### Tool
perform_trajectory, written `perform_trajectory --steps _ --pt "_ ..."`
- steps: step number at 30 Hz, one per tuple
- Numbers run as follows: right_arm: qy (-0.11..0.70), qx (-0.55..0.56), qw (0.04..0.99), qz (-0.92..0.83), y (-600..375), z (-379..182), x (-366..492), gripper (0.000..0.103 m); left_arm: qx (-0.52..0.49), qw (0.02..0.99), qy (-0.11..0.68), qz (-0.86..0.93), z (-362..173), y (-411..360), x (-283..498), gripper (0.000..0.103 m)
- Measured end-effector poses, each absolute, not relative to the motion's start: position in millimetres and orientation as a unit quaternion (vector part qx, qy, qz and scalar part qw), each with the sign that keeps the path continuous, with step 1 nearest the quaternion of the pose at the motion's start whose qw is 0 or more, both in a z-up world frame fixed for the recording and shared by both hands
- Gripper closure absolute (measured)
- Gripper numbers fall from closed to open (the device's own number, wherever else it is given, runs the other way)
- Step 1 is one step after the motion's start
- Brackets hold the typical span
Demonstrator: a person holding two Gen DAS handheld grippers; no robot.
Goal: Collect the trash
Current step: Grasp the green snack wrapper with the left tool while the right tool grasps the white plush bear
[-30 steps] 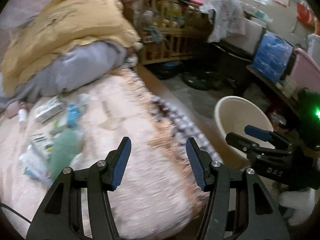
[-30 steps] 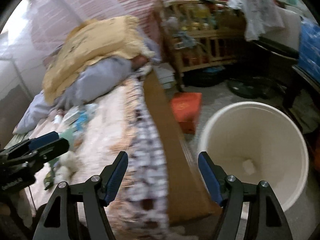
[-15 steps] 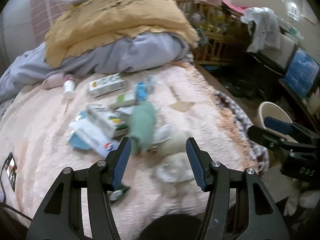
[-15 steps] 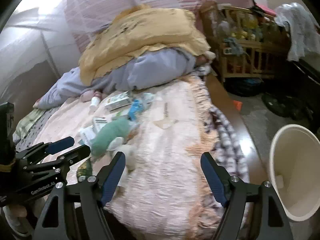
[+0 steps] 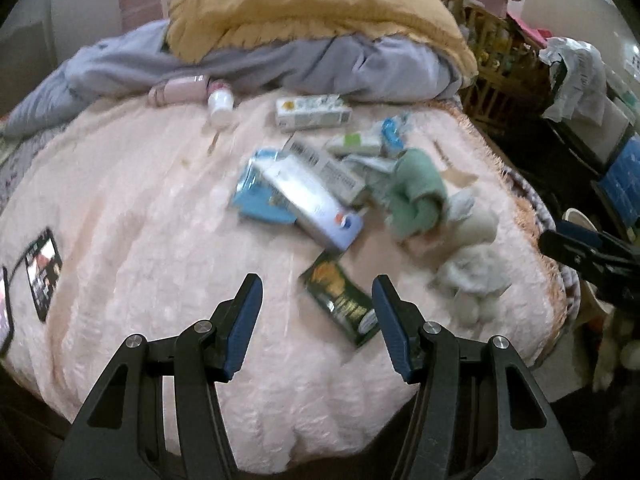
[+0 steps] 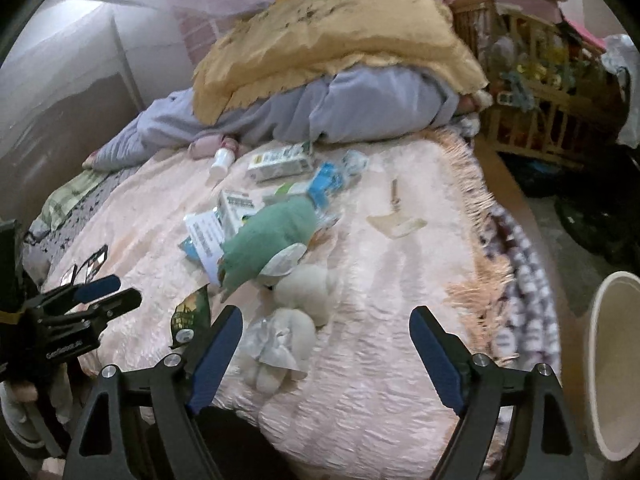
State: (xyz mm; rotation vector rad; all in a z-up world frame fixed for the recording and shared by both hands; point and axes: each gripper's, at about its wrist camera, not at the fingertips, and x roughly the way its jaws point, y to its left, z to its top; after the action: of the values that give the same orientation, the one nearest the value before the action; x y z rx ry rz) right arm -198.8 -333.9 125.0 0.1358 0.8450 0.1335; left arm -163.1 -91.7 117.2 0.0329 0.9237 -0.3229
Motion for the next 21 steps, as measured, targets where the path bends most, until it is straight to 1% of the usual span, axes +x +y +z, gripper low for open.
perform_trajectory --steps 9,15,17,18,20,21 --pt "0.464 0.073 0.878 0.089 -313.7 77.9 -163.8 0.019 -0.053 0.85 0.492 -0.181 78.0 -100.7 -142.5 0.047" --pt "0.468 0.08 0.874 0.1 -308.0 63.3 -146.5 0.02 -0.077 0.835 0.519 -0.168 47.7 -111.4 -118.1 0.047" --pt "0.473 0.084 0.871 0.102 -306.7 56.8 -142.7 0.039 -0.073 0.835 0.519 -0.168 43.4 -113.1 -114.8 0.048" --pt "0.479 0.084 0.868 0.104 -305.9 52.3 -140.8 0.052 -0.07 0.836 0.517 -0.171 42.8 -114.0 -113.7 0.051" --pt "0.474 0.085 0.87 0.105 -306.7 50.2 -143.1 0.055 -0.063 0.837 0.514 -0.176 43.2 -113.8 -114.2 0.076" --pt "0.471 0.083 0.871 0.107 -307.4 51.8 -145.3 0.059 -0.065 0.835 0.515 -0.182 44.1 -112.0 -114.6 0.077"
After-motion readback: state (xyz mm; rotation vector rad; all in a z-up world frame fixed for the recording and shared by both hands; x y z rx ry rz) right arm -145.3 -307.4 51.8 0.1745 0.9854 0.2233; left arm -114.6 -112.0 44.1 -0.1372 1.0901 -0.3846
